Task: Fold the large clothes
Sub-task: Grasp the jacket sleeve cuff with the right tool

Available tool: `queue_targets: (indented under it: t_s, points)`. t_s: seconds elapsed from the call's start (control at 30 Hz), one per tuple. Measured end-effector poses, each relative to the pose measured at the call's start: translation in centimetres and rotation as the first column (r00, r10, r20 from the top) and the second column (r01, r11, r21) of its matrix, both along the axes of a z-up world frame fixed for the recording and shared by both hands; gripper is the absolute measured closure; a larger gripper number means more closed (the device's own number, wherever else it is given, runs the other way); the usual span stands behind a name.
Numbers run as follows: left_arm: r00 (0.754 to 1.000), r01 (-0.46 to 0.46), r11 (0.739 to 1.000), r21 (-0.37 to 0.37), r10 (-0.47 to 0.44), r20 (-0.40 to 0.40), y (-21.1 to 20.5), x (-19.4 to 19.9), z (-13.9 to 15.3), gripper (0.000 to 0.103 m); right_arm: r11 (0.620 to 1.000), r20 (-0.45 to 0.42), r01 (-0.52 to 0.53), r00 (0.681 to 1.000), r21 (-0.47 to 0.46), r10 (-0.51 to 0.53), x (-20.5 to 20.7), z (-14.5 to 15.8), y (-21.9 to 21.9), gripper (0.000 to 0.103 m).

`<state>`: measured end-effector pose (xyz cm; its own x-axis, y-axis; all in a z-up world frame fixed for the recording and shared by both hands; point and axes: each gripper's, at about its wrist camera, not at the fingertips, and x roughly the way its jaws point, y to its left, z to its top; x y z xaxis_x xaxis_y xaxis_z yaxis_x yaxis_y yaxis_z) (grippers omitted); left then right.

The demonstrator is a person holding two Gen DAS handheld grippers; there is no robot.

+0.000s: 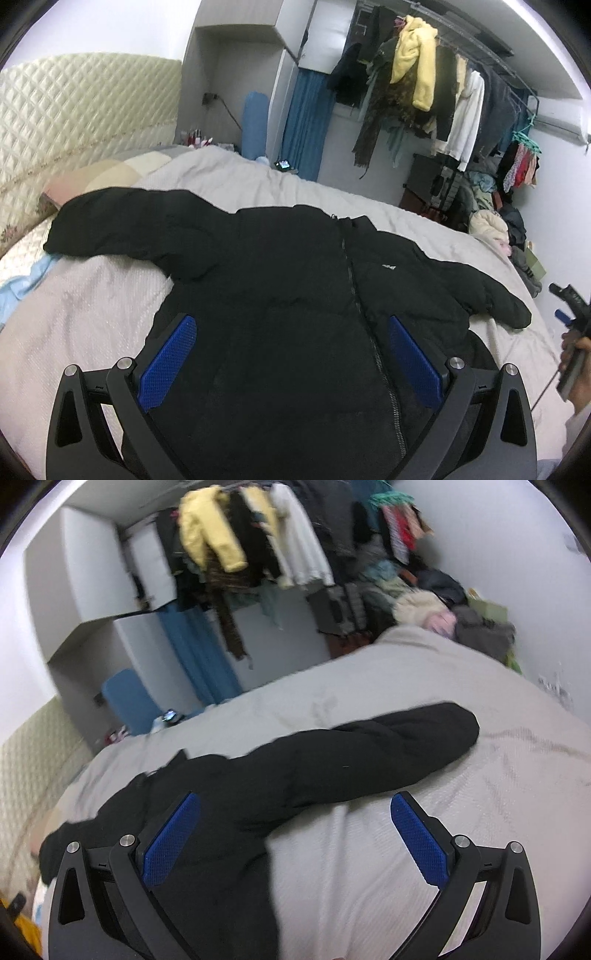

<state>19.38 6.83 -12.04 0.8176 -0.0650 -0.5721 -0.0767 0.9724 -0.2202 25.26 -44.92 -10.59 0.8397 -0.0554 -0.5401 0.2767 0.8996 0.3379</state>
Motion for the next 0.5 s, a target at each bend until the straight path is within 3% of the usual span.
queue_targets:
  t_s: [0.13, 0.33, 0.5]
  points:
    - [1.000, -0.004, 1.000, 0.024, 0.005, -0.013, -0.7, 0.5, -0.9, 0.000, 0.990, -0.030, 0.088, 0.996, 0.108, -0.085, 1.5, -4.1, -5.5, 0.000]
    - [0.999, -0.041, 0.999, 0.015, 0.041, -0.028, -1.4, 1.6, -2.1, 0.000, 0.915, -0.040, 0.215, 0.976, 0.341, -0.215, 3.1, -10.7, -14.0, 0.004]
    - [0.995, -0.088, 0.996, 0.031, 0.090, -0.040, -1.8, 2.6, -2.9, 0.000, 0.893, -0.040, 0.307, 0.949, 0.328, -0.312, 5.1, -13.2, -17.2, 0.010]
